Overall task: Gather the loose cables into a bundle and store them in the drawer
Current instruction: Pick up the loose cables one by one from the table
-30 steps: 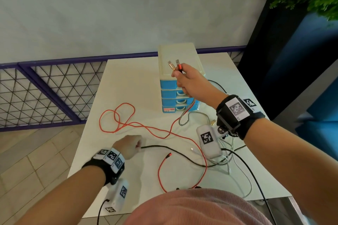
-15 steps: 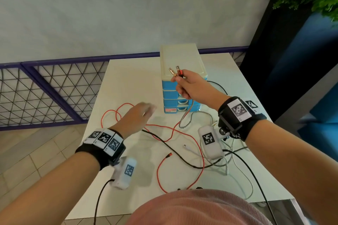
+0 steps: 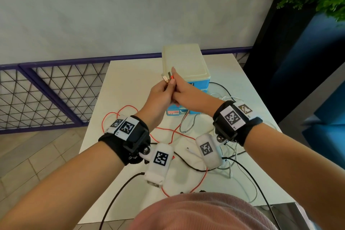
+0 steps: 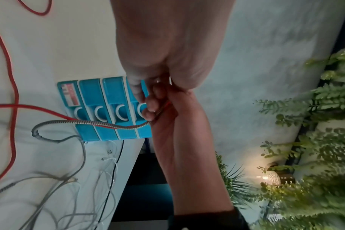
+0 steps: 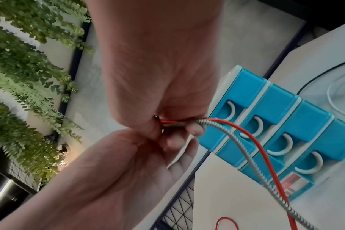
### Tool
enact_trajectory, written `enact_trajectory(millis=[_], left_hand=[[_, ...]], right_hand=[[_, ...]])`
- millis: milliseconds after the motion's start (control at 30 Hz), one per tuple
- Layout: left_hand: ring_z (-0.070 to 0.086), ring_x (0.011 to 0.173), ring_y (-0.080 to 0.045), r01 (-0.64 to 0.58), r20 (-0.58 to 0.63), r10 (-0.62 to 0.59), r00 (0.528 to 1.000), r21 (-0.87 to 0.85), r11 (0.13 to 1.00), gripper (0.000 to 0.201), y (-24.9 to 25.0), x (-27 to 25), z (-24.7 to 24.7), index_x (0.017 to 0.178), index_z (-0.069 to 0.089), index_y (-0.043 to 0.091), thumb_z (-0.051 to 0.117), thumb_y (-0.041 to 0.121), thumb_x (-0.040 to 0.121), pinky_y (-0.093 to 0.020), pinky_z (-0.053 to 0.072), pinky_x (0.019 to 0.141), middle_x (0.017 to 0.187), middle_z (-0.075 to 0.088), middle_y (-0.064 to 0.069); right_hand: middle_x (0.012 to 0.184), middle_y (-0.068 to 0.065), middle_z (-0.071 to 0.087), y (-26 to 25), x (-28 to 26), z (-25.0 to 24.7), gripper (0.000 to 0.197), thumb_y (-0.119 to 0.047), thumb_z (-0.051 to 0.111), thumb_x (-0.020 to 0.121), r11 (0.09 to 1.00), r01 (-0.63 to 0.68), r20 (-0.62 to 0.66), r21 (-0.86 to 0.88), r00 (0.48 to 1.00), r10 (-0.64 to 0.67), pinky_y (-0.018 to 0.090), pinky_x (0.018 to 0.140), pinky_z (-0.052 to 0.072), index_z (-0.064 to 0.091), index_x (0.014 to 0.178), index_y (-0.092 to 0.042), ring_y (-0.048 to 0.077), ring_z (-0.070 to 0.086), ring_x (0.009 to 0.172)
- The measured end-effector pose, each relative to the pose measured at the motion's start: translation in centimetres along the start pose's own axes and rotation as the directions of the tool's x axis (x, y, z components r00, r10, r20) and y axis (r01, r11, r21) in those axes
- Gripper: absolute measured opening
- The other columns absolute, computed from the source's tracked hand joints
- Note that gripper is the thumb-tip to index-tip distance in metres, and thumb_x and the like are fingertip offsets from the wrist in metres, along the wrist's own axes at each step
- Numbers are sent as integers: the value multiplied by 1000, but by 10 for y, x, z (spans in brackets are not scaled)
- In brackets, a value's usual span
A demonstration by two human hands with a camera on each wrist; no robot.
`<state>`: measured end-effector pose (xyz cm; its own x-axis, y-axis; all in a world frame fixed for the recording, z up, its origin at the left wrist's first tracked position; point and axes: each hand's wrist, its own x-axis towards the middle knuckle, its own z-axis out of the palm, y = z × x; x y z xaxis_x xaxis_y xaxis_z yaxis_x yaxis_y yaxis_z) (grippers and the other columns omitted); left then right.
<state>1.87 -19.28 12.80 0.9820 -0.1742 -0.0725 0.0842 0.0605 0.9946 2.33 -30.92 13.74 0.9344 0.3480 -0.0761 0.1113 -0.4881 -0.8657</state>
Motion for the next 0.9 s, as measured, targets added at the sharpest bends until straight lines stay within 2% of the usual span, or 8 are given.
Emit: enact_trajectory(millis=[100, 200, 267, 400, 600, 667, 800, 900], left_hand=[[66, 87, -21, -42, -100, 50, 994, 86, 995, 28, -1, 2, -8, 95, 62, 12, 39, 28, 101, -34, 52, 79, 97, 70, -7], [68, 94, -18, -49, -140, 57, 988, 65, 997, 31, 3, 3, -18, 85, 53, 16, 29, 25, 104, -28, 52, 82, 95, 72, -4], [70, 82, -16, -62, -125, 69, 990, 63, 996, 31, 7, 2, -23, 83, 46, 16, 25, 24, 104, -26, 52, 79, 80, 68, -1], [52, 52, -11, -61, -81, 65, 995, 55, 997, 30, 8, -1, -25, 82, 43, 14, 27, 24, 104, -39, 53, 78, 62, 43, 1], [46, 55, -12, -35, -6, 35, 999, 118, 992, 27, 6, -10, -22, 87, 45, 13, 28, 25, 104, -43, 53, 79, 64, 41, 2], [47, 56, -13, -23, 3, 23, 1000, 131, 991, 26, 6, -12, -22, 88, 45, 12, 28, 25, 104, -43, 53, 80, 65, 42, 1], [48, 57, -13, -2, 29, -2, 1000, 141, 990, 26, 4, -14, -22, 89, 45, 12, 28, 26, 104, -41, 54, 78, 66, 43, 1], [49, 56, -13, 19, 105, -38, 994, 170, 985, 25, 2, -16, -20, 91, 44, 11, 29, 26, 104, -38, 54, 76, 66, 43, 0]], right_hand=[[95, 5, 65, 4, -5, -9, 90, -2, 53, 94, 999, -2, 47, 53, 999, -1, 27, 81, 55, -11, 153, -27, 17, 65, 84], [104, 9, 69, 18, -9, -32, 46, -10, 54, 94, 994, -98, -83, -56, 992, 93, 38, 85, 56, 45, 137, -20, 27, 68, 91], [102, 10, 70, 37, -16, -44, 18, -11, 51, 95, 960, -192, -118, -204, 978, 171, 26, 72, 54, 62, 109, -10, 18, 68, 78], [87, 0, 67, 86, -34, -44, 12, -7, 51, 93, 773, -342, 72, -535, 893, 445, 22, 71, 54, 63, 94, -8, 8, 63, 63], [71, -4, 69, 124, -56, -14, 42, -56, 67, 80, 503, -449, 132, -739, 635, 761, 27, 67, 51, 63, 67, -16, 15, 64, 66], [66, -4, 68, 133, -58, -10, 40, -55, 75, 72, 453, -469, 171, -758, 527, 832, 29, 64, 54, 66, 66, -17, 15, 65, 62], [58, 0, 65, 122, -59, -16, 30, -38, 69, 82, 431, -417, 169, -800, 534, 829, 27, 57, 51, 63, 71, -11, 14, 60, 53], [92, 9, 74, 100, -55, -23, 24, -33, 54, 94, 501, -433, 230, -750, 539, 810, 26, 58, 47, 60, 93, -10, 17, 60, 69]])
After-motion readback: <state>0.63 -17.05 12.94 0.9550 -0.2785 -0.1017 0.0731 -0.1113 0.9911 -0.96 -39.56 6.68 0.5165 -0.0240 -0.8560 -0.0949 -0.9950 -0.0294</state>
